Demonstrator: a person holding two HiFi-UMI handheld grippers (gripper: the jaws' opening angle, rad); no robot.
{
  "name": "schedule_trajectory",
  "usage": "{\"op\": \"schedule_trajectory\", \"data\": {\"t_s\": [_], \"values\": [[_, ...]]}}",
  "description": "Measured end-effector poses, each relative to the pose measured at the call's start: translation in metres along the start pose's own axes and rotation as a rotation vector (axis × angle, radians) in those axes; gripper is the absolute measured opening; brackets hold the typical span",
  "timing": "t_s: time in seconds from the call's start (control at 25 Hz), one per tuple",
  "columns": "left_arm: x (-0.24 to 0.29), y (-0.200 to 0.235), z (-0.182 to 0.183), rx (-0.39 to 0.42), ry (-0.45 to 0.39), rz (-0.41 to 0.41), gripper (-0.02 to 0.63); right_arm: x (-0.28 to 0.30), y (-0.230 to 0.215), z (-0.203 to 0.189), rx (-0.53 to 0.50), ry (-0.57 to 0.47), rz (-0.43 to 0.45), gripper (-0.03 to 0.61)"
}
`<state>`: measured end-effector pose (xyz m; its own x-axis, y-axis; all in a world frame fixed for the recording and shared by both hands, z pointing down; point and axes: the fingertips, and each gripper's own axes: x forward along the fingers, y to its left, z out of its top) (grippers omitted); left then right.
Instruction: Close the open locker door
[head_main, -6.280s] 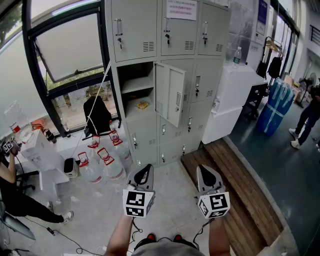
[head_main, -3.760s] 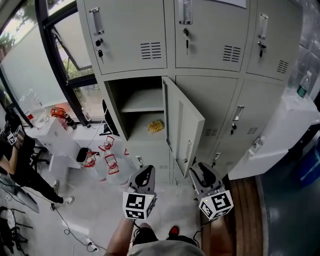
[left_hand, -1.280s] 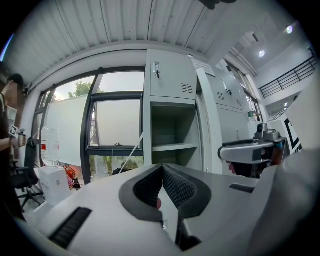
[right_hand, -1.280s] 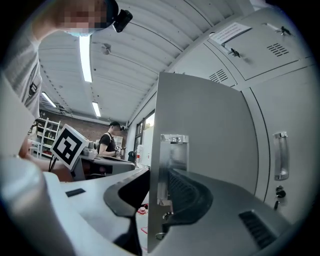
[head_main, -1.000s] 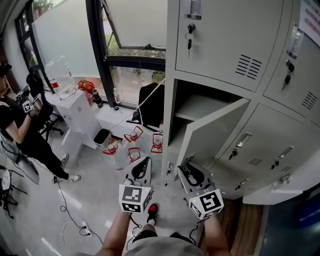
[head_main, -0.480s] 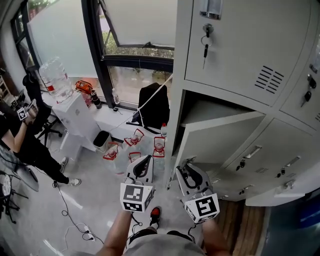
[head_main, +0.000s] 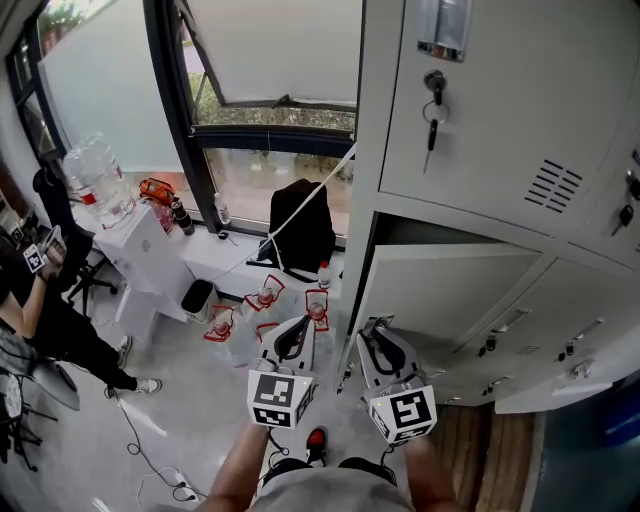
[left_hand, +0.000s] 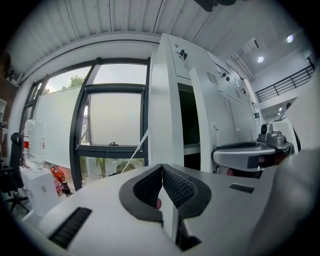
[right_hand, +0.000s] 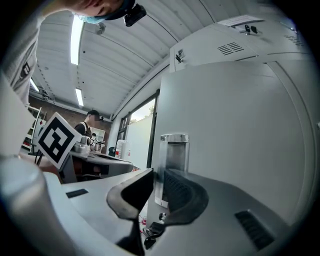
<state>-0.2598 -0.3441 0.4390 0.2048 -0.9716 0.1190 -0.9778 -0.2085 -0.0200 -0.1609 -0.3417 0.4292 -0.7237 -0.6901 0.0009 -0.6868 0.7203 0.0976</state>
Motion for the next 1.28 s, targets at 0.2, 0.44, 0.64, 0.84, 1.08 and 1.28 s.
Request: {"op": "schedule_trajectory", "data": {"t_s": [0.2,0.44,0.64,0.84,1.08,1.28], "values": [[0.014,0.011,0.004,0.007,-0.008,-0.028,0.023,0.016,-0.011,-0.001,0.007,0.011,-0.045,0.063],[0.029,0.019,0.007,0.012,-0.015,-0.057,0.023,0.030,-0.020,-0.002,0.008,0.019,-0.085,0.059],[0.038,0.023,0.008,0.013,-0.017,-0.088,0.023,0.036,-0.026,-0.002,0.014,0.028,-0.127,0.057],[0.046,0.025,0.004,0.006,-0.010,-0.112,0.023,0.041,-0.030,-0.003,0.009,0.036,-0.153,0.057],[0.052,0.028,0.001,0.001,-0.008,-0.133,0.023,0.046,-0.036,-0.004,0.012,0.037,-0.188,0.057],[0.057,0.035,-0.004,-0.003,-0.001,-0.142,0.023,0.051,-0.040,-0.004,0.015,0.039,-0.214,0.057]]}}
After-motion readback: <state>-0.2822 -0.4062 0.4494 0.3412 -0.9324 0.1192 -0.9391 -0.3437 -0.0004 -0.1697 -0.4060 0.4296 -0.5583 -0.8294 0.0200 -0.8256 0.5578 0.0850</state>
